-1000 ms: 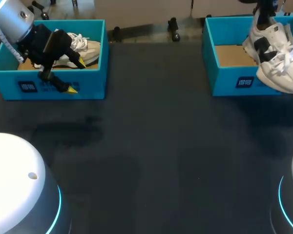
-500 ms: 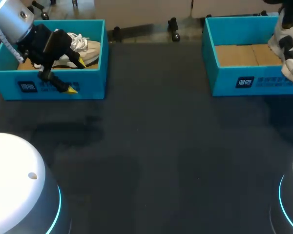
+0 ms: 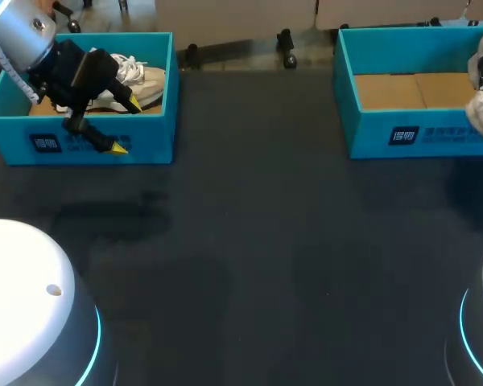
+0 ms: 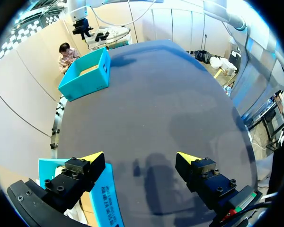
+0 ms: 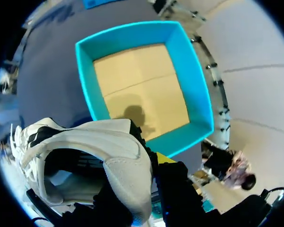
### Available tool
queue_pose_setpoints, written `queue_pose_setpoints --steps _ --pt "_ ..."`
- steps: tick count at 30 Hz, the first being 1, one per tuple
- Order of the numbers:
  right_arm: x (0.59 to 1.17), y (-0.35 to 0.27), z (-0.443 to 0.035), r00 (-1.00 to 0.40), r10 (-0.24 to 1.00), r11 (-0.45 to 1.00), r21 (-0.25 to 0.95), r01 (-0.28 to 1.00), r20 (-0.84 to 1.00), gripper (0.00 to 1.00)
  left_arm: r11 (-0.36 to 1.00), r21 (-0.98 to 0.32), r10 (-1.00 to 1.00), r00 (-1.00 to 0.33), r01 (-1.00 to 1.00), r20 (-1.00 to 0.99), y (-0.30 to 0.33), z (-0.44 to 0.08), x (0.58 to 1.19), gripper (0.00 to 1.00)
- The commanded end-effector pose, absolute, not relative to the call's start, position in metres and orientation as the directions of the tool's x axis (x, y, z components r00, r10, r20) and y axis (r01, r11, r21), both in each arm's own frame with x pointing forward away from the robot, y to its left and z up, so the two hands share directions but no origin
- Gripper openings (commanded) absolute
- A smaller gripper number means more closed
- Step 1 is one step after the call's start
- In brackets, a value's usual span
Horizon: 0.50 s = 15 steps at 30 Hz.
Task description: Take the shoe out of the shoebox, open the shoe tongue, remove and reinsert the insole, then place the shoe into the shoebox
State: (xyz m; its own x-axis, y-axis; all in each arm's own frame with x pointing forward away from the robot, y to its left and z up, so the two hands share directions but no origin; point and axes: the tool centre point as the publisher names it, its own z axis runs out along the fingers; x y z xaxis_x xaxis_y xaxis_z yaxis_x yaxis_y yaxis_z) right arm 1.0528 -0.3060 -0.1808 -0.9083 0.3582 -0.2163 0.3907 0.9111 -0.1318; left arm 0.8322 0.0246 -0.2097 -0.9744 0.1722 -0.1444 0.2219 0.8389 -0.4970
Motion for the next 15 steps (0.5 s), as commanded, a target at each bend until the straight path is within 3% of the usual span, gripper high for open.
queue_pose_setpoints --steps 1,8,15 --pt "1.044 -0.306 -0.173 -0.836 0.501 0.840 -0.107 0.532 -0.226 0.00 0.839 -0.496 0.174 -0.974 0.222 -0.142 0.025 -0.210 0.833 1.00" --pt "1.033 -0.313 -0.169 -0.712 0.668 0.718 -0.062 0.693 -0.218 0.00 0.839 -0.496 0.174 -0.974 0.222 -0.142 0.025 -0.210 0.833 1.00" --pt "1.023 -0.321 -0.171 -0.465 0.856 0.483 0.031 0.875 -0.228 0.00 0.839 -0.496 0.174 -0.974 0.222 -0.142 0.025 -0.210 0.833 1.00"
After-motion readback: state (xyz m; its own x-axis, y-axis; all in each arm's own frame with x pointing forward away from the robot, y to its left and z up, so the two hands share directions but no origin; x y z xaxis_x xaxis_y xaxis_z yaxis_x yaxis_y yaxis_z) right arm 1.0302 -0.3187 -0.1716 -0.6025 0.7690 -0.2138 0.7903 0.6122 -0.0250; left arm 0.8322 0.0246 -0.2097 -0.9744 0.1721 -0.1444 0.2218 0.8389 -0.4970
